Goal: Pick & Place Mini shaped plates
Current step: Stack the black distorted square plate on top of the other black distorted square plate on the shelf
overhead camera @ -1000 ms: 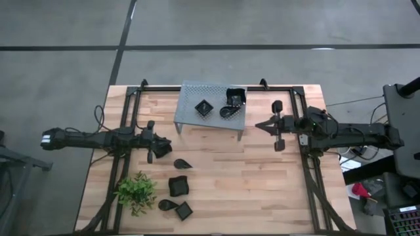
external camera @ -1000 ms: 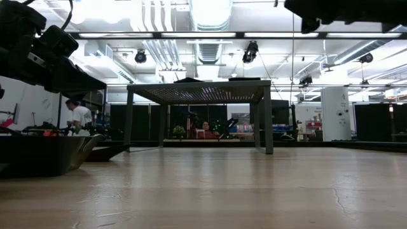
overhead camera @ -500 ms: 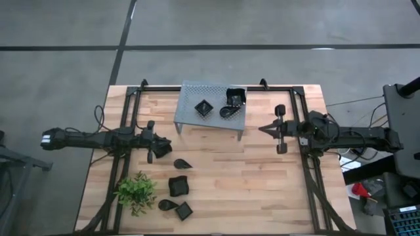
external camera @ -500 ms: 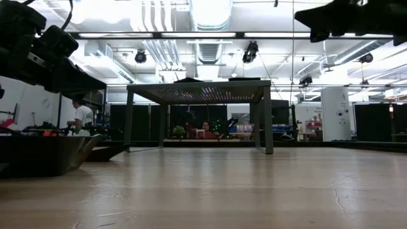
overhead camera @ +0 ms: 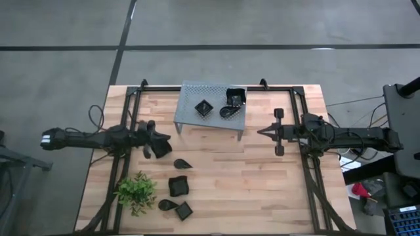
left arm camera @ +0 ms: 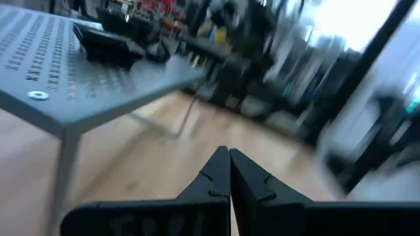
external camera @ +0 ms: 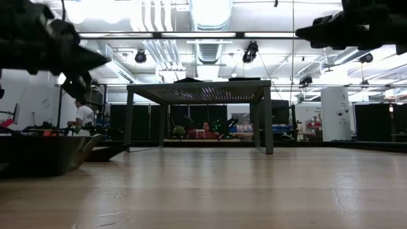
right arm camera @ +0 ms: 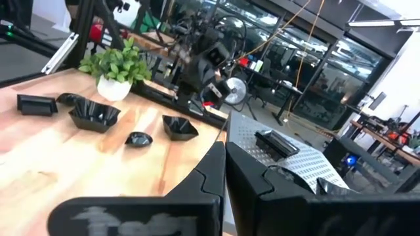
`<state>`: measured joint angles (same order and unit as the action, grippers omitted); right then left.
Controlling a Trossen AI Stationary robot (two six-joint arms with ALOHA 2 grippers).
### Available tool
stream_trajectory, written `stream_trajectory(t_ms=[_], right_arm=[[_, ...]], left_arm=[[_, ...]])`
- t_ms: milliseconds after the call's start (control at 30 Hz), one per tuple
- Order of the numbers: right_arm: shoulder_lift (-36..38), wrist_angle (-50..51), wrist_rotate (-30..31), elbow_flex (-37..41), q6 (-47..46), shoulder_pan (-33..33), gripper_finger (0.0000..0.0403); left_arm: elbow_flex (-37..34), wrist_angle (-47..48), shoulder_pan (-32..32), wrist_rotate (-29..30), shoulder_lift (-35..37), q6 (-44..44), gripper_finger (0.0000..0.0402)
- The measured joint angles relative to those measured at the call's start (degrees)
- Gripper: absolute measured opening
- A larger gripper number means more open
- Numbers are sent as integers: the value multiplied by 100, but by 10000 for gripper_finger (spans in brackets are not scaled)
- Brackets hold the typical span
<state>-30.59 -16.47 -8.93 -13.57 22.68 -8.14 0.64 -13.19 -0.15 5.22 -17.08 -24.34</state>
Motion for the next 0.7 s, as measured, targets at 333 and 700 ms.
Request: stream_trajectory(t_ms=[333,700], right_arm=[[-37,-2,0,3,-3,0,9],[-37,-2,-1,3,15,0,9]], left_arm=[[0,-778,3,370,0,-730,0],[0,-760,-5,544,-112,-863,0]])
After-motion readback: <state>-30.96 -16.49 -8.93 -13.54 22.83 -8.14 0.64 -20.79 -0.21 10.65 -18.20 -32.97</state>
